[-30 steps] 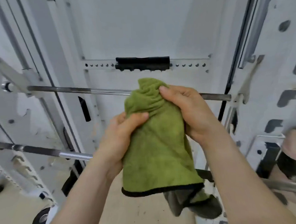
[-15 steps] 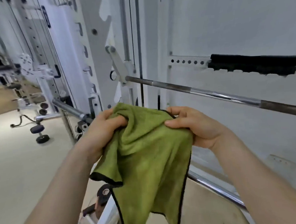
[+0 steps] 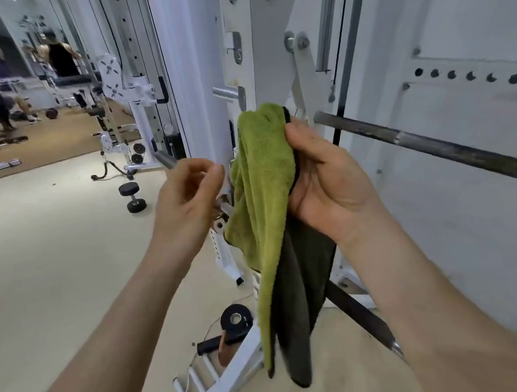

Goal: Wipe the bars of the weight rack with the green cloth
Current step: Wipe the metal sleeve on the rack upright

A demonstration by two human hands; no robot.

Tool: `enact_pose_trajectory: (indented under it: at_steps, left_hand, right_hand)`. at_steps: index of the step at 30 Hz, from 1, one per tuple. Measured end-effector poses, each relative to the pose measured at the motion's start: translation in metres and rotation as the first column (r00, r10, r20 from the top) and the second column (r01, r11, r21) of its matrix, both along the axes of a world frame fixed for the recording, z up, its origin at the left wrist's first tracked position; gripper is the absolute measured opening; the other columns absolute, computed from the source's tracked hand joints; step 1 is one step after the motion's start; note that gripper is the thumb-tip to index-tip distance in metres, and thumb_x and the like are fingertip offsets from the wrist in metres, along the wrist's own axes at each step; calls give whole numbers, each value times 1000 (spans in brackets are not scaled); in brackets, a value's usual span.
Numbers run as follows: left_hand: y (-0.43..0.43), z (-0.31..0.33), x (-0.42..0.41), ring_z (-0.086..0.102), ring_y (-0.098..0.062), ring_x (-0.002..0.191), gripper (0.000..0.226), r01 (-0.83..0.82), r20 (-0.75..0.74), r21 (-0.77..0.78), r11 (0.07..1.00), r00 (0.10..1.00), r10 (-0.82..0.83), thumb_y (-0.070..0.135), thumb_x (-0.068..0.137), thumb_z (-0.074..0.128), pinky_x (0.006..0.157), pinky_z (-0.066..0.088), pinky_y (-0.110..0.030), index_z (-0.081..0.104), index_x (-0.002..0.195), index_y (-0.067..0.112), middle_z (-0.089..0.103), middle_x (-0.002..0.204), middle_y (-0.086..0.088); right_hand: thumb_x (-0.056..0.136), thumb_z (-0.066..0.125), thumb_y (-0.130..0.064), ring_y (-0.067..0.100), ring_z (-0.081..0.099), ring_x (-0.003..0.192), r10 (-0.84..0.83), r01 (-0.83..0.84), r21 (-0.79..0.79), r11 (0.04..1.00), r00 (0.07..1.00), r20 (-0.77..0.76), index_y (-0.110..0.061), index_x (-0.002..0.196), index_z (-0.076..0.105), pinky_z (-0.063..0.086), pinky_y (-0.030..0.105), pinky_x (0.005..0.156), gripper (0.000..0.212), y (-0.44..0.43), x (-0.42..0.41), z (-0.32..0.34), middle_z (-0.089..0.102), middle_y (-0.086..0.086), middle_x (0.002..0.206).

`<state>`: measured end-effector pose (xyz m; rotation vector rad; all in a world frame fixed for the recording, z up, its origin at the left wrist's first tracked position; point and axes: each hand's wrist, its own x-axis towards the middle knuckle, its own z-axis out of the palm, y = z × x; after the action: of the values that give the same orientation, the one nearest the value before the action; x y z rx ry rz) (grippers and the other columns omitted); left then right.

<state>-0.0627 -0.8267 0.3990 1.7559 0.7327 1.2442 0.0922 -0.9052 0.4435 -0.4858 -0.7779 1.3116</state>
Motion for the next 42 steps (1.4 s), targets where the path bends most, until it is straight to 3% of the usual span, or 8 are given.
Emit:
enact_pose_trajectory:
  at_steps: [4,12,17,21,29,33,36,42]
  left_hand:
    - [46,-11,-23,63,-3,105,43,360,-111,-227,905,913,-392,59,85,50,84,50,-21,58,120,35,68,112,11]
    - [188,-8,-90,63,-26,113,65,445,201,-720,532,868,-454,63,78,50,97,51,-40,64,122,17,68,119,-10]
    - [252,11,-87,67,-12,104,69,457,-189,-501,735,771,-608,40,78,72,87,55,-30,38,138,35,67,117,3]
    - [298,14,-56,62,6,77,44,223,-522,126,967,843,-127,36,82,72,68,52,-23,41,113,38,61,94,17]
    - [370,30,0,61,-12,83,24,8,-59,-28,1000,998,-9,31,97,51,73,44,-29,69,82,24,67,85,2]
    - [384,52,16,63,-28,113,37,481,294,-408,776,874,-387,39,95,45,84,53,-36,71,107,15,73,107,-7]
    - [396,59,31,69,-28,97,65,598,352,-487,637,802,-483,59,93,33,76,58,-34,71,108,9,71,107,-15]
    - [440,48,89,66,-27,103,43,553,273,-392,735,833,-481,50,98,40,92,51,-43,70,105,19,70,105,-12]
  right_hand:
    - [84,52,-12,20,64,88,55,-55,33,998,998,4,-18,126,58,49,36,89,43,67,-35,1,68,4,100]
    - [92,45,-2,27,61,105,-43,44,34,998,999,-23,-27,138,49,55,41,86,53,199,-89,10,60,11,127]
    - [89,42,12,25,53,86,-230,235,-9,972,959,168,-49,139,34,50,45,79,79,266,-85,18,53,8,100]
    - [88,37,16,25,54,84,-444,449,-52,892,892,83,-55,144,17,54,41,72,93,312,-64,20,51,11,111]
    - [79,40,14,21,52,87,-632,633,41,773,774,-30,-40,148,27,49,35,74,89,377,-22,35,57,2,97]
    - [83,42,7,18,55,84,-626,626,70,777,779,-15,-24,139,48,49,30,67,65,400,-15,47,61,5,102]
    - [90,42,1,17,52,78,-747,724,187,664,633,202,3,106,61,47,28,69,25,418,-14,57,58,18,87]
    - [90,54,-12,28,61,72,-736,708,322,628,407,541,4,87,66,54,42,75,19,452,2,48,66,24,83]
